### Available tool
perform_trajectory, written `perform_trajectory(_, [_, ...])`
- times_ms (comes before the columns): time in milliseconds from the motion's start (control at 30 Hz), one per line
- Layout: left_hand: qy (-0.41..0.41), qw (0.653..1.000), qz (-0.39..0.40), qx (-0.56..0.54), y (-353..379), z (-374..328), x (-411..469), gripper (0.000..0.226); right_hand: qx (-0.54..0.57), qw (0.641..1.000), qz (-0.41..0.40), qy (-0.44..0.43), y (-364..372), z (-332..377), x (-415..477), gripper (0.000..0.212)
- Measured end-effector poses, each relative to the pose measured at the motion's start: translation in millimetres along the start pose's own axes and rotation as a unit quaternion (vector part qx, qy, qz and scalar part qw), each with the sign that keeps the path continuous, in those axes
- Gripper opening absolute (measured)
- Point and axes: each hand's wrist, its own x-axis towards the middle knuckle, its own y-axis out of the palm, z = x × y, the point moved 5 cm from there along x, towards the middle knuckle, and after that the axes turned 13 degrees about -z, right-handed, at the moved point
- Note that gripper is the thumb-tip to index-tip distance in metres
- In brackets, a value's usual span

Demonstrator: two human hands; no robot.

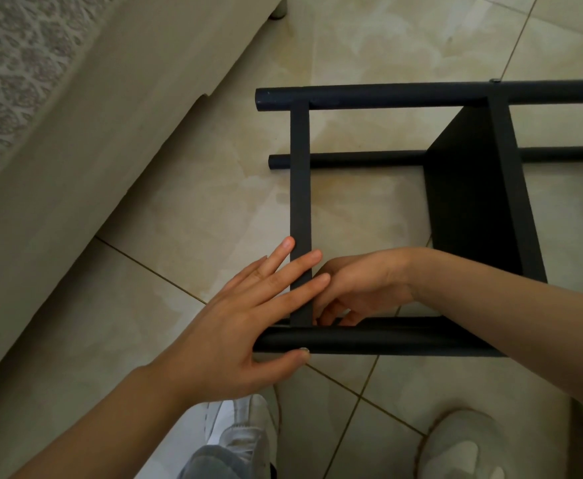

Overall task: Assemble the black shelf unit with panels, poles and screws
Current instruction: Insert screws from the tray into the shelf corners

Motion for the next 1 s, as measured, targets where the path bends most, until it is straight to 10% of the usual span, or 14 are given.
perform_trajectory(1000, [-0.005,1.000,-0.006,-0.013,0.5,0.6,-0.3,0.074,0.001,1.000,-0.011,-0.011,0.3,-2.7,3.3,0.018])
